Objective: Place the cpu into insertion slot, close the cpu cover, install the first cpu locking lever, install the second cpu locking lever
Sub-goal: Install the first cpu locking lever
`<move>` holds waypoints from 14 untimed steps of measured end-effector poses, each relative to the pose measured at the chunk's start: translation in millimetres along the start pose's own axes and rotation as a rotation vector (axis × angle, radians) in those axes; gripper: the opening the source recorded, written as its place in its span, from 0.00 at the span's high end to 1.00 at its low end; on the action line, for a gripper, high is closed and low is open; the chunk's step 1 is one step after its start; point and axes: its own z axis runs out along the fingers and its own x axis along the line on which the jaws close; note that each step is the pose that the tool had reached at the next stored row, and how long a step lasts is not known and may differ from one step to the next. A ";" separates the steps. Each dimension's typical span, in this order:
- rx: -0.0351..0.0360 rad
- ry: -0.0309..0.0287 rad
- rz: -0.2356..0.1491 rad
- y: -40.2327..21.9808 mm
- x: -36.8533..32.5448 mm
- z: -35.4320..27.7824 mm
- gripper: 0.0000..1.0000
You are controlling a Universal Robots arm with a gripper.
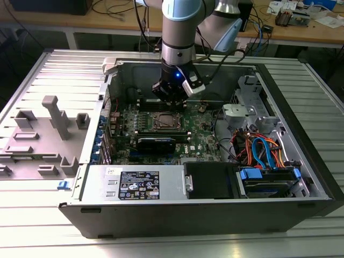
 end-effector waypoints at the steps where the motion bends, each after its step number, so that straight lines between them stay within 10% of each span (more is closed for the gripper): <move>1: -0.0001 0.0000 0.000 0.0 0.0 0.0 0.89; 14: 0.0140 0.0019 0.000 -0.2 -0.3 1.6 0.89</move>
